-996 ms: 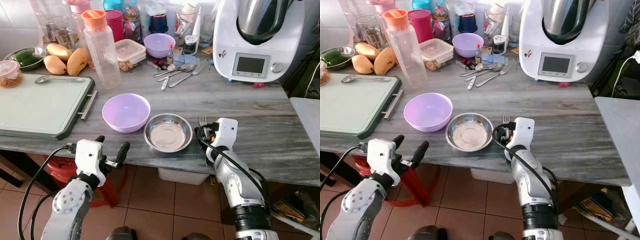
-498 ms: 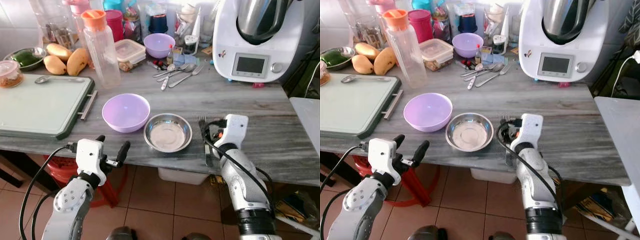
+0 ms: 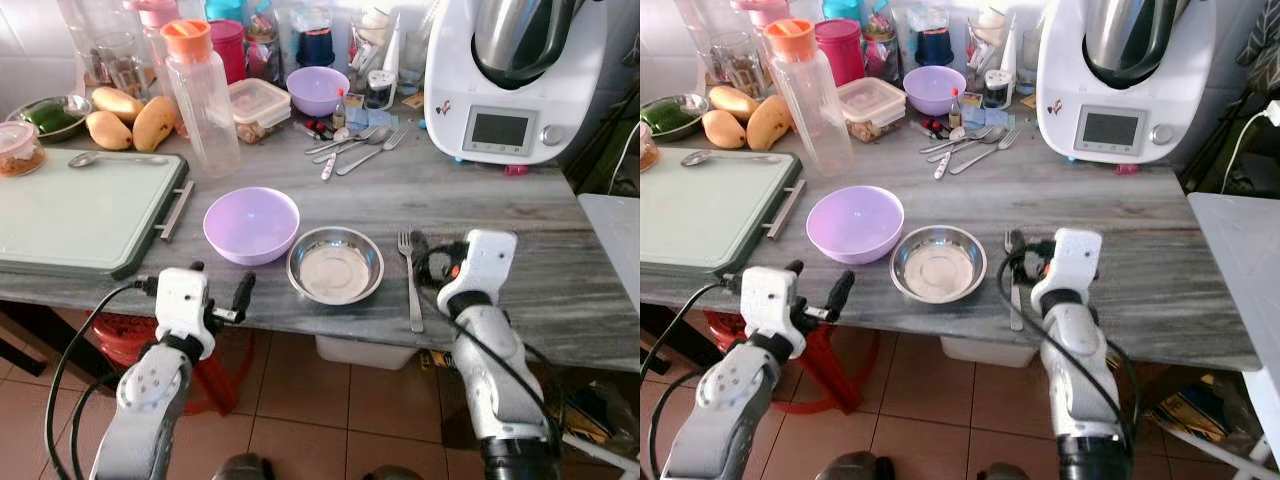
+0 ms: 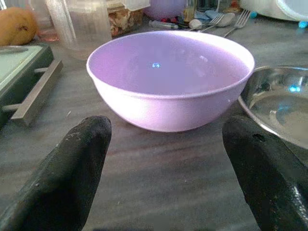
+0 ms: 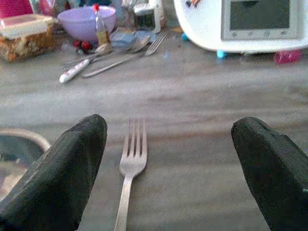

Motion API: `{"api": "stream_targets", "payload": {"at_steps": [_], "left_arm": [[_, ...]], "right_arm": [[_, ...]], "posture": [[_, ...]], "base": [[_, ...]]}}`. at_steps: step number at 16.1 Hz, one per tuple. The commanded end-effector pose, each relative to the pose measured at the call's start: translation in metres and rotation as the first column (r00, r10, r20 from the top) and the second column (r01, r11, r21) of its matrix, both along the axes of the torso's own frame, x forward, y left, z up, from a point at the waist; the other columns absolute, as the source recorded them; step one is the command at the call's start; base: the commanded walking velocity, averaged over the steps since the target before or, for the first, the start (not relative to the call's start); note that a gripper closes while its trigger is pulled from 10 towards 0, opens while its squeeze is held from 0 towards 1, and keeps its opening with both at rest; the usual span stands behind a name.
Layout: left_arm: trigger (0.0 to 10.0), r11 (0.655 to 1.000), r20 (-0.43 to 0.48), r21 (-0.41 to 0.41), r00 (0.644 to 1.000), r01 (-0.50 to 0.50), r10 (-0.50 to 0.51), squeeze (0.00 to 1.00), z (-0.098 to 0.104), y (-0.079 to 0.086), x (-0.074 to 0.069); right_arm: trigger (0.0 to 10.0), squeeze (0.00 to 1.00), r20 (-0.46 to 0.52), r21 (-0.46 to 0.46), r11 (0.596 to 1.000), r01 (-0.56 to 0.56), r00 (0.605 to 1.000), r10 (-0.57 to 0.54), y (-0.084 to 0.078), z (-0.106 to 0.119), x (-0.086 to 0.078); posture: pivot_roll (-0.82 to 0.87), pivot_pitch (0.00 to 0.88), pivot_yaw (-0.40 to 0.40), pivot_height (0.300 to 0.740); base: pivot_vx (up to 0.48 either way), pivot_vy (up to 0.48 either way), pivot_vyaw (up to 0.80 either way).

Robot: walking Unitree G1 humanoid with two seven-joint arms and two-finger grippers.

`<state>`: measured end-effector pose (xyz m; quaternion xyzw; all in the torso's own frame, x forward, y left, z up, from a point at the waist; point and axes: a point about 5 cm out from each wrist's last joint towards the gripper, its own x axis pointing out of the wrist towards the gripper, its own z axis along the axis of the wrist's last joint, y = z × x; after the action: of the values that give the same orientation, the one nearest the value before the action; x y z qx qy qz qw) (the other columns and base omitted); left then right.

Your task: Setting the table

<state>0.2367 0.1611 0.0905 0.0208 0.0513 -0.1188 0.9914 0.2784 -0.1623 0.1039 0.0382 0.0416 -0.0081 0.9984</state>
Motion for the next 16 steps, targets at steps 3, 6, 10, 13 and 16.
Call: {"api": "stream_targets", "payload": {"at_steps": [3,6,10,13,16], "left_arm": [[10.0,1.0,-0.007,0.013,1.0,-0.018,0.018,0.0,-0.0001,0.0007,0.0062],[10.0,1.0,-0.005,0.012,1.0,-0.018,0.018,0.0,0.0001,-0.0008,0.0075],[10.0,1.0,-0.007,0.007,1.0,-0.022,0.022,0.0,-0.0007,-0.0016,0.0084],[10.0,1.0,-0.006,0.007,1.0,-0.02,0.02,0.0,-0.0003,-0.0019,0.0088],[10.0,1.0,-0.007,0.006,1.0,-0.015,0.015,0.0,-0.0005,-0.0023,0.009]], "right_arm": [[10.0,0.0,0.064,-0.019,1.0,-0.003,0.998,0.004,0.0008,0.0111,0.0037],[10.0,0.0,0.063,-0.019,1.0,-0.003,0.998,0.004,0.0001,0.0105,0.0036],[10.0,0.0,0.067,-0.019,1.0,-0.011,0.998,0.012,0.0025,0.0105,0.0041],[10.0,0.0,0.068,-0.02,1.0,-0.013,0.998,0.015,0.0031,0.0107,0.0047],[10.0,0.0,0.065,-0.022,1.0,-0.014,0.998,0.015,0.0032,0.0101,0.005]], "posture": [[-0.01,0.0,0.022,0.74],[-0.01,0.0,0.02,0.74],[-0.02,0.0,0.017,0.74],[-0.02,0.0,0.017,0.74],[-0.02,0.0,0.018,0.74]], "base": [[-0.089,0.0,0.0],[-0.256,0.0,0.0],[-0.256,0.0,0.0],[-0.251,0.0,0.0],[-0.244,0.0,0.0]]}}
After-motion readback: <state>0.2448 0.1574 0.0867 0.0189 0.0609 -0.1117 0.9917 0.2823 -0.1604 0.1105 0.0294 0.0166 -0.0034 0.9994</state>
